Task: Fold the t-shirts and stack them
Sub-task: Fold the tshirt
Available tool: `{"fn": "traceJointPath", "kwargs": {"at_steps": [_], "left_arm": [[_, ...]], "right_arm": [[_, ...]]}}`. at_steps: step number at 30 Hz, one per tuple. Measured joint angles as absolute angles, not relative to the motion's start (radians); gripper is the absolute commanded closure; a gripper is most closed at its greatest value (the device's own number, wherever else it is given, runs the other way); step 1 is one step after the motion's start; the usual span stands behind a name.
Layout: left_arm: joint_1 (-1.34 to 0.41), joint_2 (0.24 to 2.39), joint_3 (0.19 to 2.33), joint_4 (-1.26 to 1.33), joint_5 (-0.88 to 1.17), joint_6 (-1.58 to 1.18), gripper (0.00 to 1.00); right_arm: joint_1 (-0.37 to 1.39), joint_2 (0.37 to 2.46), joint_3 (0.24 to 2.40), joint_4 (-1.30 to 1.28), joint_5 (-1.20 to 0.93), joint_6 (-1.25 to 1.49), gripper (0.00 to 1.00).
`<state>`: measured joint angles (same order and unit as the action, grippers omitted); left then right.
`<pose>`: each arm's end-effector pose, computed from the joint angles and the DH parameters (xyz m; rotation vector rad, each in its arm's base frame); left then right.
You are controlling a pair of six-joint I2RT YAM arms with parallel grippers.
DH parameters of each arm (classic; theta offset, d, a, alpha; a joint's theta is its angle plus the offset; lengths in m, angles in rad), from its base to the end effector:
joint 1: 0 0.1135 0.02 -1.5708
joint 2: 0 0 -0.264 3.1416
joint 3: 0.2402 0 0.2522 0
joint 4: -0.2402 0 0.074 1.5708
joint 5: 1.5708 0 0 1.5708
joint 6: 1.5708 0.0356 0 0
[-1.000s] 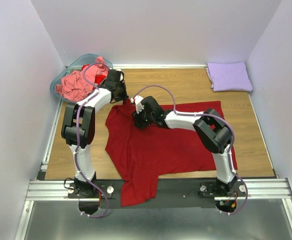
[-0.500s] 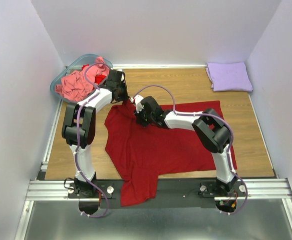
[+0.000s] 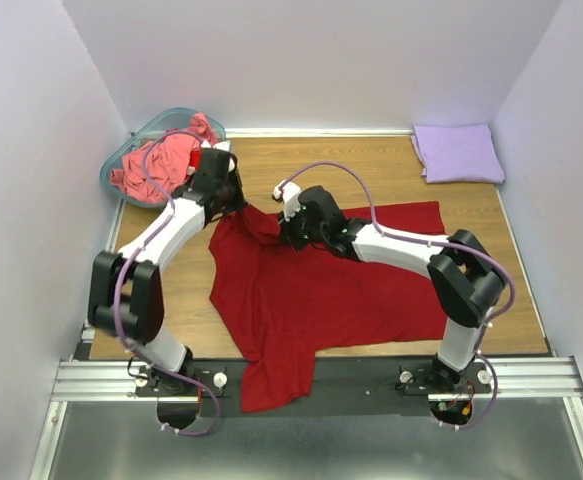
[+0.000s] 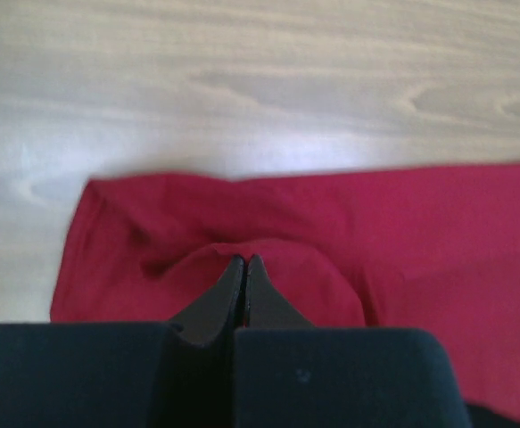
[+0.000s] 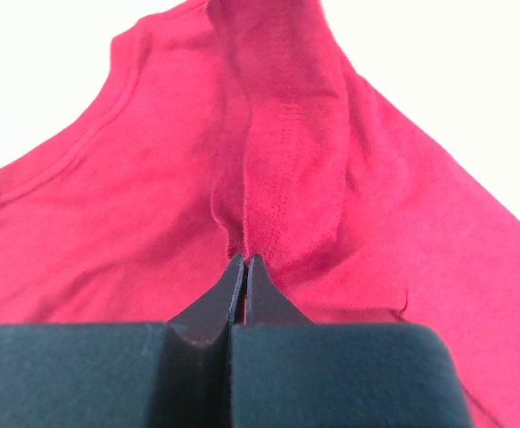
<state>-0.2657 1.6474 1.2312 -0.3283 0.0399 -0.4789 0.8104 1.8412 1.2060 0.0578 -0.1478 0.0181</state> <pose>0.3558 -0.0983 0.2583 -0.2298 2.3412 -0.4188 0.2821 0.3042 0.2112 -0.9341 2.0036 0.6316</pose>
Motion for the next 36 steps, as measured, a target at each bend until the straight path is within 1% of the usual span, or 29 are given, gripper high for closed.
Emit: {"fn": "traceJointPath", "kwargs": {"at_steps": [5,12,16,21,27,36], "left_arm": [[-0.304,1.475,1.064,-0.334,0.038,-0.510,1.00],[-0.310,1.290,0.878,-0.373,0.038,-0.573,1.00],[-0.325,1.205,0.794,-0.376,0.040,-0.616,1.00],[-0.343,1.163,0.680,-0.371,0.049,-0.669,1.00],[-0.356,1.162,0.633,-0.367,0.063,-0.709,1.00],[-0.366,1.094,0.641,-0.396,0.064,-0.734,1.00]], "right_arm": [[0.810,1.787,1.142,0.028,-0.172,0.013,0.99],[0.810,1.778,1.077,-0.025,-0.171,-0.021,0.99],[0.810,1.778,1.074,-0.032,-0.169,-0.035,0.99],[0.810,1.788,1.074,-0.035,-0.162,-0.046,0.99],[0.810,1.789,1.074,-0.046,-0.134,-0.062,0.99],[0.810,1.790,1.074,-0.055,-0.114,-0.084,0.99]]}}
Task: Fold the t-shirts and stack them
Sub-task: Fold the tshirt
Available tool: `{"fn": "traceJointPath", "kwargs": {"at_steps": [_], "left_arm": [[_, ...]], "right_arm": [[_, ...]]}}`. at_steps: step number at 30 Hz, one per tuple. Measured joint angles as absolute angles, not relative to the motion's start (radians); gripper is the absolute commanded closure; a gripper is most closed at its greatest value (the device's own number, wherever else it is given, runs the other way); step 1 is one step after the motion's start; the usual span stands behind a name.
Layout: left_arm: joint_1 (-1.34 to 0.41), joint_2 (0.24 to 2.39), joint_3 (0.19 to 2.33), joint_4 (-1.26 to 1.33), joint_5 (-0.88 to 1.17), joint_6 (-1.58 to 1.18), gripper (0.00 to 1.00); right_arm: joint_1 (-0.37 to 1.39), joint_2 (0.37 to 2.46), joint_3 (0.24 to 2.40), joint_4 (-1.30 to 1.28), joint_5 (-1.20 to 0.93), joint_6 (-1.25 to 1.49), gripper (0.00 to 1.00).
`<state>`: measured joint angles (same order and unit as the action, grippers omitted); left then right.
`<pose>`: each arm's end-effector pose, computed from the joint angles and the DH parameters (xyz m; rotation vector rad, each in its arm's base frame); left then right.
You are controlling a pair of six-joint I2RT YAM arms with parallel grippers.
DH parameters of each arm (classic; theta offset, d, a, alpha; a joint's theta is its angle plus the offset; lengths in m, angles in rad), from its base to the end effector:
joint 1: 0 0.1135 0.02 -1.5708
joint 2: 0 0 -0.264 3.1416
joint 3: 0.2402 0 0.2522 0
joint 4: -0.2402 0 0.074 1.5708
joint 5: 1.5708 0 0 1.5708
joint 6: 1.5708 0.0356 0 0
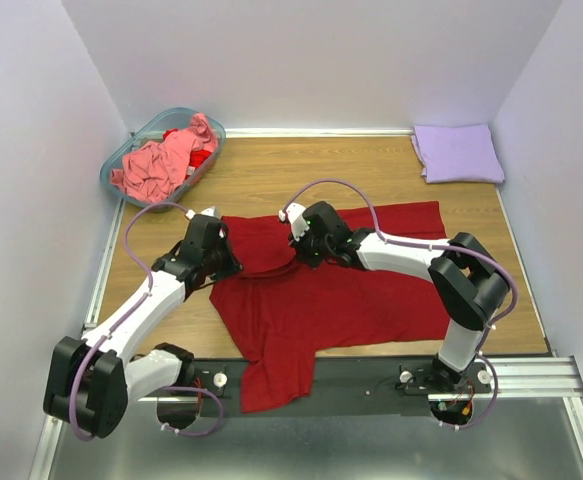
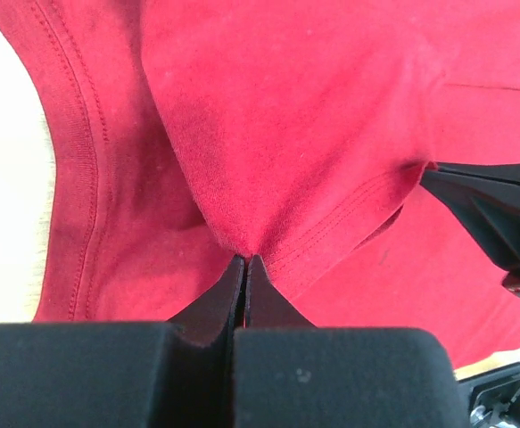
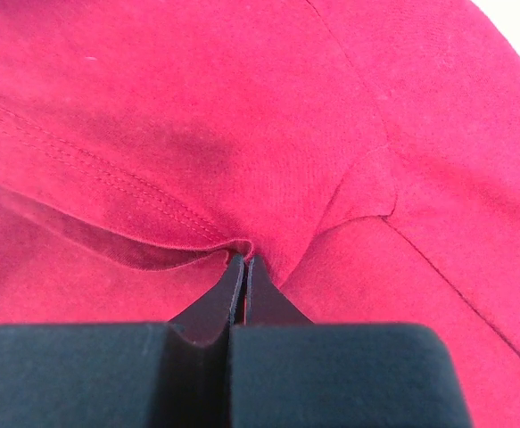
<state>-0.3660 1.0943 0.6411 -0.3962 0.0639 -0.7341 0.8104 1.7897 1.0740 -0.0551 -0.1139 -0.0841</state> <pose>0.2025 -0.0801 0.2125 -0.4281 2.4643 -0.5613 0.2590 0.2781 0.1795 -1.0846 2.1281 0.4859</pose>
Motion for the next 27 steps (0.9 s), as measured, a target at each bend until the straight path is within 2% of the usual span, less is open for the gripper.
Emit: {"fn": "traceJointPath", "kwargs": {"at_steps": [17,27], "left_arm": [[-0.444,1.067,0.563,-0.405,0.064,-0.803,1.00],[-0.465,1.068,0.615,-0.419,0.063,-0.807,1.00]], "right_arm": [[0.810,1.802,1.074,-0.077,-0.090,-0.113,0.99],[0.810,1.807,1.074,-0.100,-0.062,-0.125,0.98]]}}
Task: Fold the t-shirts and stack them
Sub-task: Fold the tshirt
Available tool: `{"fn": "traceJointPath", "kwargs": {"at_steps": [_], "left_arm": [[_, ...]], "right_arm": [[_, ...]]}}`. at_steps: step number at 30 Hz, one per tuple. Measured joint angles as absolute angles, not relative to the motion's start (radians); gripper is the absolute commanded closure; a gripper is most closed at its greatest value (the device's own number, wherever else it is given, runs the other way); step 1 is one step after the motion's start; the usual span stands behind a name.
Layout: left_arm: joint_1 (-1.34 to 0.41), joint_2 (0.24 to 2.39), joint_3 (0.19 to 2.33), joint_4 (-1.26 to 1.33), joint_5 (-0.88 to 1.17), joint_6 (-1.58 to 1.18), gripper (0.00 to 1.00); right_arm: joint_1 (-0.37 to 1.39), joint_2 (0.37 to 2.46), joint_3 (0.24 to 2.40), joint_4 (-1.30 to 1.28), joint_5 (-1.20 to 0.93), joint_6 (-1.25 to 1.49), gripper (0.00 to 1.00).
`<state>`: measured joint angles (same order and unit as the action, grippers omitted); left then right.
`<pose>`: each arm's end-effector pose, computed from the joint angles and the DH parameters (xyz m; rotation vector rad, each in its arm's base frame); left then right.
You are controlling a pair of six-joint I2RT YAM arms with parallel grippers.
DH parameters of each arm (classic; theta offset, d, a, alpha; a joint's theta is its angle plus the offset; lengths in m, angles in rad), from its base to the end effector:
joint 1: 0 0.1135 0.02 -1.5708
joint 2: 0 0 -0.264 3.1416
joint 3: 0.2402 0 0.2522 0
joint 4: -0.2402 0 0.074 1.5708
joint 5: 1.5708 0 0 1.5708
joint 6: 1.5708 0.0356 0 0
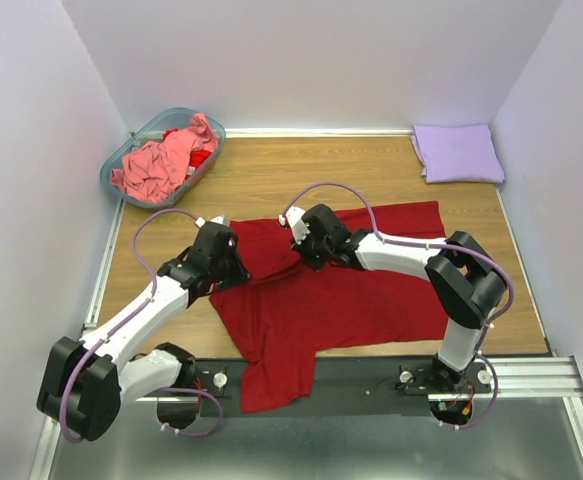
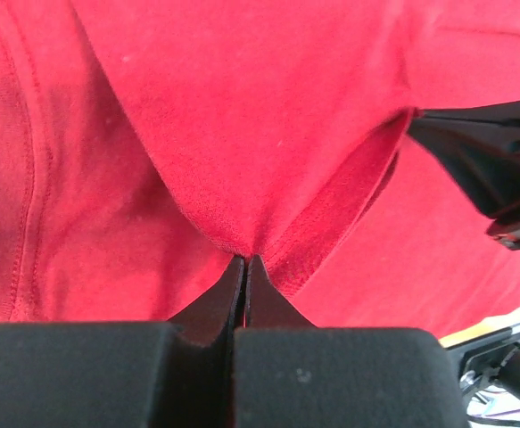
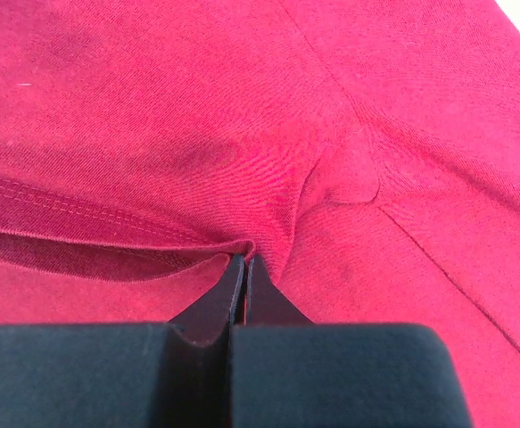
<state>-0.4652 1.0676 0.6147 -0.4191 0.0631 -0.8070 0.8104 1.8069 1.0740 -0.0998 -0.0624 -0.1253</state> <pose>0.1864 -0.0961 0.2077 -0.4043 2.5147 -0.6159 0.2587 0.2752 0.1699 -1.1259 2.1631 0.3885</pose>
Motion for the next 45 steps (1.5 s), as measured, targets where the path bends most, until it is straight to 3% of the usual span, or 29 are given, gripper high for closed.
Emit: {"fn": "traceJointPath", "kwargs": {"at_steps": [26,31,38,43,45], "left_arm": [[-0.498,1.068,0.525,-0.403,0.062,-0.846,0.99],[-0.499,1.068,0.525,-0.398,0.062,-0.846,0.91],[-0.499,1.057,0.525,-0.399,0.061,-0.850,0.88],[-0.499,1.038,0.524,-0.399,0.061,-0.855,0.75],[-0.500,1.034,0.521,-0.399,0.062,-0.857,0.65]], "right_arm": [[0.810,1.781,1.074,-0.168,-0.060,-0.134,0.93],[0.810,1.760,1.074,-0.190,-0.060,-0.136,0.84],[0.810,1.757,1.072,-0.232,-0.063,-0.131,0.81],[0.810,1.730,1.018,-0.242,-0.071,-0.108,0.80],[0.810,1.724,1.005,-0.260,-0.073,-0.101,0.78]]}}
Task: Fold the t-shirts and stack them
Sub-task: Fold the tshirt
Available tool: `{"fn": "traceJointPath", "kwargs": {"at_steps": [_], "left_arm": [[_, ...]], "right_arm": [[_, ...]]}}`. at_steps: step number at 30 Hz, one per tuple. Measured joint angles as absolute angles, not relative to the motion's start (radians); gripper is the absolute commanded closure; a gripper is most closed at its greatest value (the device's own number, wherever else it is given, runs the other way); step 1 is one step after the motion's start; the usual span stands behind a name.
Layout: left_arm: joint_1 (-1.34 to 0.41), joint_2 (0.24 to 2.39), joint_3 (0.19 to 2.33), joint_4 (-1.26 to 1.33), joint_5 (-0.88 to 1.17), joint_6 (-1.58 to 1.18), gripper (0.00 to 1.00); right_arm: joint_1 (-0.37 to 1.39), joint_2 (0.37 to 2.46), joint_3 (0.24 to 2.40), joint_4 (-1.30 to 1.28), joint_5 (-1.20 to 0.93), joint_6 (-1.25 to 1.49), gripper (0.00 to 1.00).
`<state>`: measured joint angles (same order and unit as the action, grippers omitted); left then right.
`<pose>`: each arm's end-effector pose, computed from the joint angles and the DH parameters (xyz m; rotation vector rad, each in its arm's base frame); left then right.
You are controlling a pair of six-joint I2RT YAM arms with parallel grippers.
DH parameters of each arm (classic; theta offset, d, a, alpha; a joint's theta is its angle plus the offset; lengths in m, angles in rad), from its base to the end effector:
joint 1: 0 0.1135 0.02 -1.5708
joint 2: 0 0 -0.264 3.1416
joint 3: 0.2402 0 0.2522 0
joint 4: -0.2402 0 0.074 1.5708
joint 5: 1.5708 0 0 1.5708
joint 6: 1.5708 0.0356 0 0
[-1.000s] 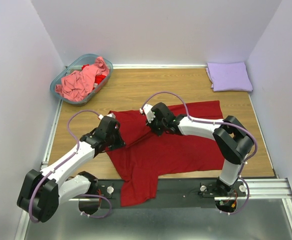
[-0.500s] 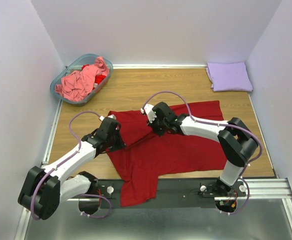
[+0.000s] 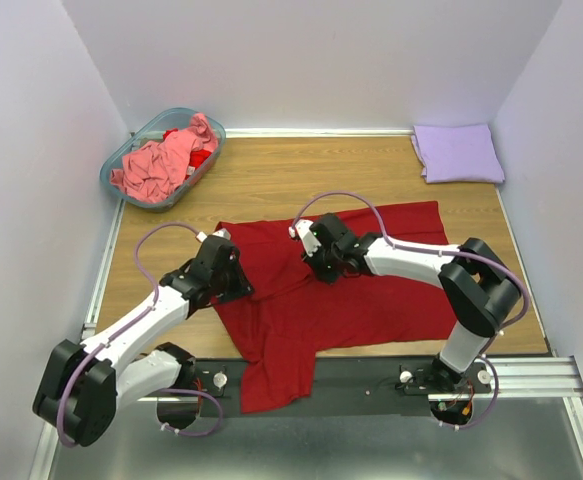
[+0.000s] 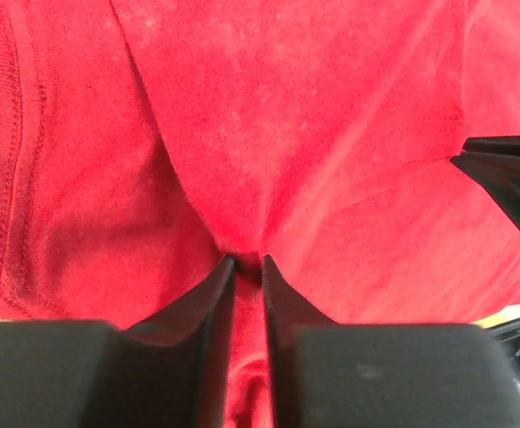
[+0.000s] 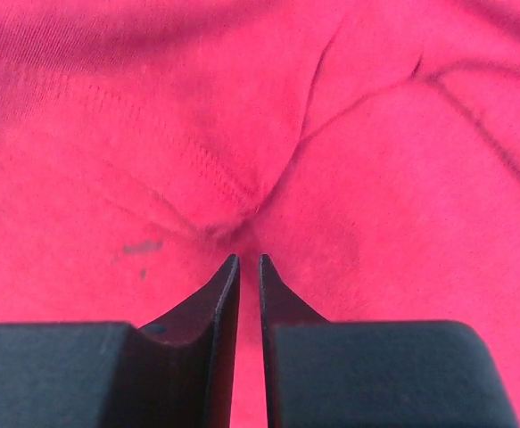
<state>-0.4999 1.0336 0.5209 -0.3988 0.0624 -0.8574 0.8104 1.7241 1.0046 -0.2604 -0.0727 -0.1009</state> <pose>0.1700 -0.0954 0.1859 -0.4345 2.5608 -0.6209 0.2360 0.2518 0.1672 -1.1648 2.3119 0.3619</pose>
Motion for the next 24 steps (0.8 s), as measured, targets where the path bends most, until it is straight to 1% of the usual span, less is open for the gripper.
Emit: {"fn": "traceJointPath", "kwargs": {"at_steps": [2,3,6,9,12,14,18,20,21,24], "left_arm": [[-0.502,1.024,0.514,-0.400,0.065,-0.858,0.62],[-0.502,1.017,0.512,-0.403,0.067,-0.858,0.58],[-0.505,0.971,0.512,-0.421,0.072,-0.861,0.50],[-0.505,0.922,0.533,-0.453,0.054,-0.859,0.49],[-0.487,0.931,0.597,-0.464,0.009,-0.838,0.49],[-0.431,0.992,0.653,-0.442,-0.022,-0.802,0.51],[-0.274,1.177,0.735,-0.354,-0.057,-0.714,0.62],[-0.236,1.275,0.768,-0.328,-0.074,-0.674,0.67],[-0.225,1.325,0.788,-0.311,-0.079,-0.655,0.71],[-0.202,1.490,0.875,-0.289,-0.088,-0.607,0.77]], "right_arm": [[0.810,1.722,1.002,-0.284,-0.076,-0.094,0.75],[0.810,1.719,1.002,-0.294,-0.077,-0.090,0.74],[0.810,1.686,1.002,-0.324,-0.069,-0.072,0.64],[0.808,1.628,1.004,-0.340,-0.004,-0.046,0.57],[0.768,1.602,1.030,-0.346,0.054,-0.014,0.56],[0.696,1.600,1.054,-0.345,0.080,0.030,0.56],[0.490,1.600,1.093,-0.338,0.123,0.127,0.56],[0.372,1.601,1.103,-0.327,0.131,0.182,0.57],[0.339,1.601,1.103,-0.321,0.134,0.200,0.57],[0.183,1.613,1.103,-0.285,0.128,0.276,0.57]]}}
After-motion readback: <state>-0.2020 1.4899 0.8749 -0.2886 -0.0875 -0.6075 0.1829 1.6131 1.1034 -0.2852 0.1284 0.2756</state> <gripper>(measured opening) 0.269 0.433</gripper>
